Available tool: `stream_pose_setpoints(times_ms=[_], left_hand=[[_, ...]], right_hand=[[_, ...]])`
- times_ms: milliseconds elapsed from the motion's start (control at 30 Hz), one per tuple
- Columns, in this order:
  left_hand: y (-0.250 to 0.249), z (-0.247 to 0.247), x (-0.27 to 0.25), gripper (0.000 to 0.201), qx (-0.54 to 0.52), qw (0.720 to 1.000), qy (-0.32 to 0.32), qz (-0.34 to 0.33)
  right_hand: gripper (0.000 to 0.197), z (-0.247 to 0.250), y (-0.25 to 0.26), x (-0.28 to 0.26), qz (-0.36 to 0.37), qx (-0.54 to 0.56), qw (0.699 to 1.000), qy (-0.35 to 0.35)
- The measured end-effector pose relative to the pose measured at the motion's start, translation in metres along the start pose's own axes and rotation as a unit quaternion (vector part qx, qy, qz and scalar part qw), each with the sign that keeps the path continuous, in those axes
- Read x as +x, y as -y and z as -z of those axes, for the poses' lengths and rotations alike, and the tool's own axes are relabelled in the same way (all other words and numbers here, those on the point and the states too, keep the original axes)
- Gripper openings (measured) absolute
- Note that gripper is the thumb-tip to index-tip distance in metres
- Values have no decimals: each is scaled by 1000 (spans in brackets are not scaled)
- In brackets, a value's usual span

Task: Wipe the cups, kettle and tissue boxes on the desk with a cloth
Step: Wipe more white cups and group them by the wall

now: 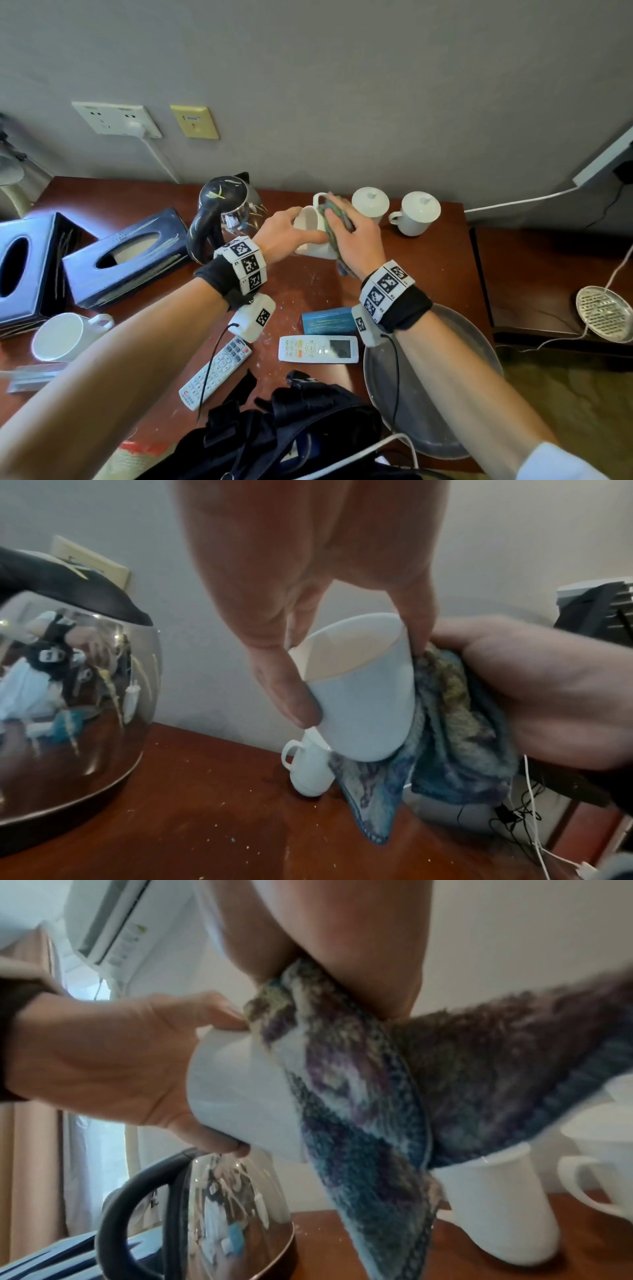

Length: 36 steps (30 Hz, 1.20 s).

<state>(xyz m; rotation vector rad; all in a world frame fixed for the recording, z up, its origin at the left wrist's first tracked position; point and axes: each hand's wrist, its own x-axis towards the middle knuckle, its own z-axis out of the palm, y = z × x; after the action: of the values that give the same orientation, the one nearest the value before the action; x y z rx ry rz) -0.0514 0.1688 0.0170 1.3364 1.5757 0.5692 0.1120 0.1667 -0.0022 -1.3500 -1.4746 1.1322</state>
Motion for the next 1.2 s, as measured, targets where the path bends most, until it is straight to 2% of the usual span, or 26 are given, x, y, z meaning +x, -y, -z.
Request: stream_pose_setpoints(times_ms=[67,133,233,300,367,433,600,667,733,833,900,1000,1100,1200], left_hand=[[-1,-1,-1,87,4,999,-40,-12],[-2,-1,-4,79,21,996,-75,-33],[-1,-3,-9,80,50,992,-99,-61],[0,-5,-11,81,78,991,-89,-67],[3,-5,-12,76,106,989,-73,-72],[2,-2,-10,74,121,988,-66,-69],[-2,6,-4,75,137,986,-88,-39],[0,6,-5,75,120,988,-95,-35],[3,6,-5,79,116,987,-102,-44],[6,4,-10,72,146,982,-96,-66],[3,3,-12,66,161,981,-81,-77],[-2,4,-5,68,176,979,-83,-68],[-4,5,-3,70,158,980,-99,-66],[4,4,-5,73,152,980,-101,-75]], right_hand=[[37,0,5,1,37,-28,999,12],[36,4,9,2,29,-29,999,3],[36,9,2,9,-72,27,995,-60],[29,7,-2,18,-135,34,985,-100],[25,4,-2,26,-170,22,981,-91],[27,2,7,26,-160,-26,984,-74],[39,-20,13,8,-35,-82,995,-35],[39,-24,13,2,-7,-96,995,-26],[35,-18,9,4,-13,-100,994,-47],[28,-1,1,12,-122,-72,988,-65],[27,6,1,12,-151,-54,984,-70],[28,-4,13,0,-74,-33,994,-74],[33,-16,13,-9,-7,-60,996,-68],[32,-7,0,2,-67,-78,991,-80]])
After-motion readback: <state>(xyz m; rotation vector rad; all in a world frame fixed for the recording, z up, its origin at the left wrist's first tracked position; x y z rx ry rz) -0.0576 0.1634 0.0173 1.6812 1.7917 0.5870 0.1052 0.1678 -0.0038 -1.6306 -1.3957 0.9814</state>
